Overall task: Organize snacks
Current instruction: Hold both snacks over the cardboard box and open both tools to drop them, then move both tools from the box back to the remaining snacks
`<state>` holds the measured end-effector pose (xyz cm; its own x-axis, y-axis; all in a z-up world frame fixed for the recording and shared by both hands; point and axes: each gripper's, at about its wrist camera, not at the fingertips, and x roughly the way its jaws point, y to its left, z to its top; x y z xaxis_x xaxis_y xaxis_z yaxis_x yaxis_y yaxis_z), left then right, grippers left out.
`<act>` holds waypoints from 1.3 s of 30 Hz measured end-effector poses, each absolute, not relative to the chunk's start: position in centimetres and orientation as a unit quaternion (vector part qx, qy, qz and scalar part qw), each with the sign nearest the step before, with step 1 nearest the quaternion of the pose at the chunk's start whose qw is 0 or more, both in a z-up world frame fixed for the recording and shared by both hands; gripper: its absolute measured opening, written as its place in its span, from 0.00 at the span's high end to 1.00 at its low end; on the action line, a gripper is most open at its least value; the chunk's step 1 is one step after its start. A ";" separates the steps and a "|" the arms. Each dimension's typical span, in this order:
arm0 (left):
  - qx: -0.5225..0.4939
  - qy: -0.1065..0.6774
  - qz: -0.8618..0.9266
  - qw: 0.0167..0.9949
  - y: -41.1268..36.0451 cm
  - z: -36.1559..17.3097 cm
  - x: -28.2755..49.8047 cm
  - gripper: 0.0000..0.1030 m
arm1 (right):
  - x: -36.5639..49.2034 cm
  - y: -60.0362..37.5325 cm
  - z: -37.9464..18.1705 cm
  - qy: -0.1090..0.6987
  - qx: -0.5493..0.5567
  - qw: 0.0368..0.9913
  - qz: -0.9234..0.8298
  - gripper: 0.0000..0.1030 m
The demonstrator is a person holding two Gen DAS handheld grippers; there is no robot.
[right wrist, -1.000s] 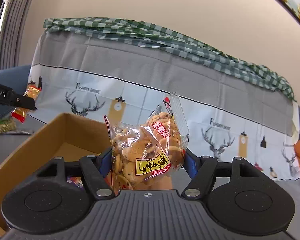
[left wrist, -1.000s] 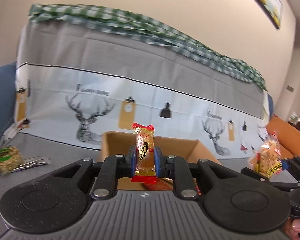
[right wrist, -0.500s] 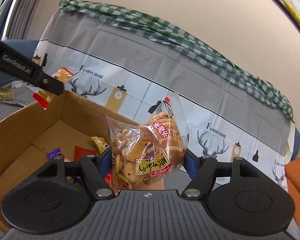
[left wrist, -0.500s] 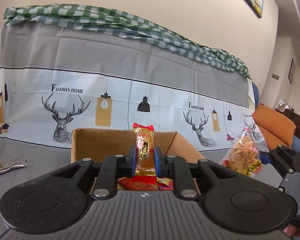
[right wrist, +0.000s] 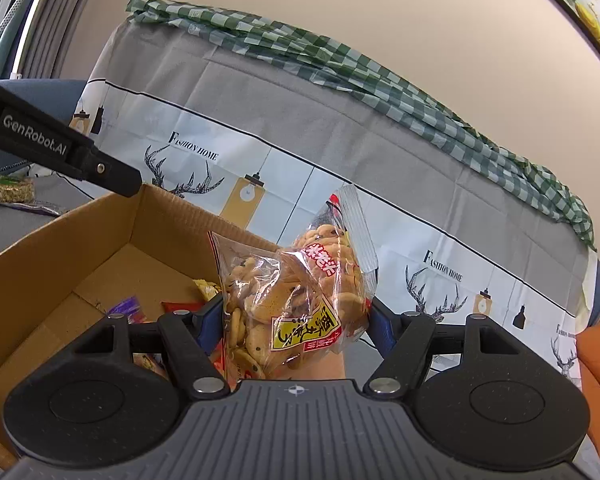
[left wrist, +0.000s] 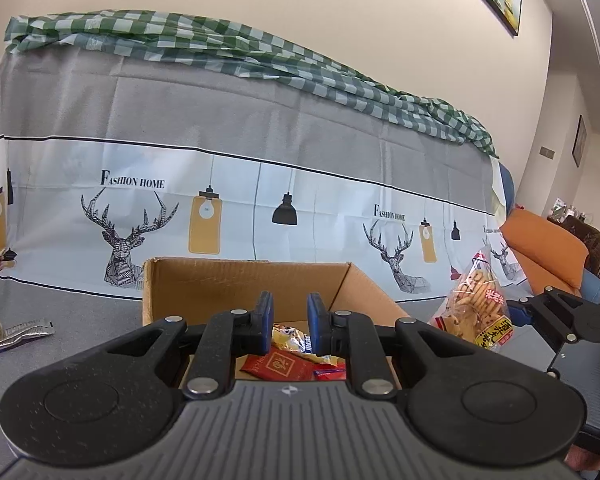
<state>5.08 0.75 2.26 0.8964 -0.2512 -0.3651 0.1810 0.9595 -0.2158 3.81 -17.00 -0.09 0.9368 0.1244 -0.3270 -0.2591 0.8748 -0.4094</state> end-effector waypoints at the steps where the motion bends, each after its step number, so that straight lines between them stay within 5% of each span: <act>1: -0.088 0.200 -0.113 0.969 0.7 2.2 5.1 0.80 | 3.8 -17.1 -0.1 0.147 -0.228 0.957 0.101 0.29; 9: -0.087 0.201 -0.107 0.970 0.8 2.1 5.1 0.63 | 3.9 -17.0 -0.1 0.144 -0.225 0.960 0.088 0.14; 25: -0.108 0.216 -0.076 0.968 3.7 2.2 5.3 0.62 | 4.5 -15.9 1.2 0.138 -0.159 0.974 0.088 0.15; 30: -0.142 0.227 -0.030 0.963 7.5 2.1 5.8 0.54 | 4.9 -14.5 2.2 0.140 -0.104 0.978 0.115 0.35; 33: -0.161 0.243 0.017 0.957 10.5 1.9 6.4 0.39 | 5.3 -13.6 2.7 0.147 -0.064 0.977 0.140 0.53; 39: -0.214 0.284 0.107 0.928 17.6 0.7 7.9 0.17 | 6.0 -11.3 3.2 0.168 0.025 0.967 0.188 0.55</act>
<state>7.90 17.58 0.66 0.8158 0.0772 -0.5732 -0.3205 0.8854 -0.3368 6.04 -11.28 3.20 0.8727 0.3728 -0.3152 -0.3563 0.9278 0.1109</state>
